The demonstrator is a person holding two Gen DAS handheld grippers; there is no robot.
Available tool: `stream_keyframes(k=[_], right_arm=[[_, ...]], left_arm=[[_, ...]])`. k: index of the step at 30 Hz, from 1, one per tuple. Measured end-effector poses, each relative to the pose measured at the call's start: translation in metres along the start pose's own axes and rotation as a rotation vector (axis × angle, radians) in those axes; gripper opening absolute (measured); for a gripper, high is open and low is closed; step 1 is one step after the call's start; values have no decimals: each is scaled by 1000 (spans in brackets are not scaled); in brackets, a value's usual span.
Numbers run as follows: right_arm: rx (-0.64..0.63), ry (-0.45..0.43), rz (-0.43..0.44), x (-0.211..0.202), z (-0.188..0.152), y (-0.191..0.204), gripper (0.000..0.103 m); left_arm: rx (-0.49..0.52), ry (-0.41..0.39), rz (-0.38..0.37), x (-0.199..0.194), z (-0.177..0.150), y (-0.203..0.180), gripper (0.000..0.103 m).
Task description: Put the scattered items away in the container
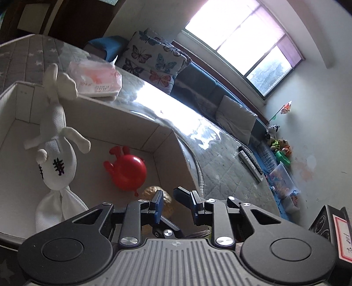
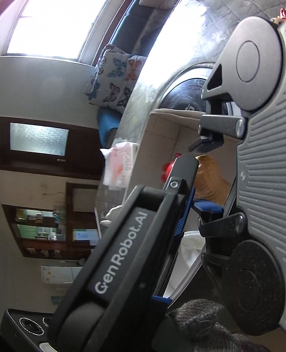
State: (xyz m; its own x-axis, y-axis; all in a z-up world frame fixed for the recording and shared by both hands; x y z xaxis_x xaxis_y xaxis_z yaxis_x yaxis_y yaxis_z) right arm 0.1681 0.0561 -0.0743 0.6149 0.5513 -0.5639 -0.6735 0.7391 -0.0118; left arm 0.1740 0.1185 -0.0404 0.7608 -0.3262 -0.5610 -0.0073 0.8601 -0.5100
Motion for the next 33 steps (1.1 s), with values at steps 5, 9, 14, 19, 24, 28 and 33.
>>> stream_keyframes(k=[5,9,14,19,24,28,33], right_arm=[[1,-2,-1,-1,-4,1,45],[10,-19,-9,-7,-6,0,46],[25,-69,-38,-28,-6,-9,54],[58,-102,-65,-54,-10,-27,66],[80,-90,-96,-72,-28,-46,71],[102,-69,-120,-83,-47,-60,73],[121,-42,-144,-92,-69,-71,73]], left_arm=[[-11,2,0,4,0,4,28],[-19,-8,-7,1,-1,2,28],[-4,-21,-12,-6,-3,-7,28],[19,-35,-30,-13,-8,-25,28],[49,-35,-55,-18,-19,-45,28],[66,-11,-72,-17,-35,-60,28],[78,34,-83,-11,-57,-72,28]])
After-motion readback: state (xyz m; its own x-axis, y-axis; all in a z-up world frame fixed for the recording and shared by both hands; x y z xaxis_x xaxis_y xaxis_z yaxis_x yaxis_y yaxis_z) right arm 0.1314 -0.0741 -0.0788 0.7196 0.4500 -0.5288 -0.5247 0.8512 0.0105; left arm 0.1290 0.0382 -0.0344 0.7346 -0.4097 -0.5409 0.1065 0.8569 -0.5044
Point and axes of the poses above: each gripper's, at about its wrist camera, not at the fingertips, and x roughly the way its jaws point, y to its left, z to its top, the point moved 9 cm from there along x, roughly the way its jaws point, and after that the axes turned 6 degrees about x, right-handed, at the moved point
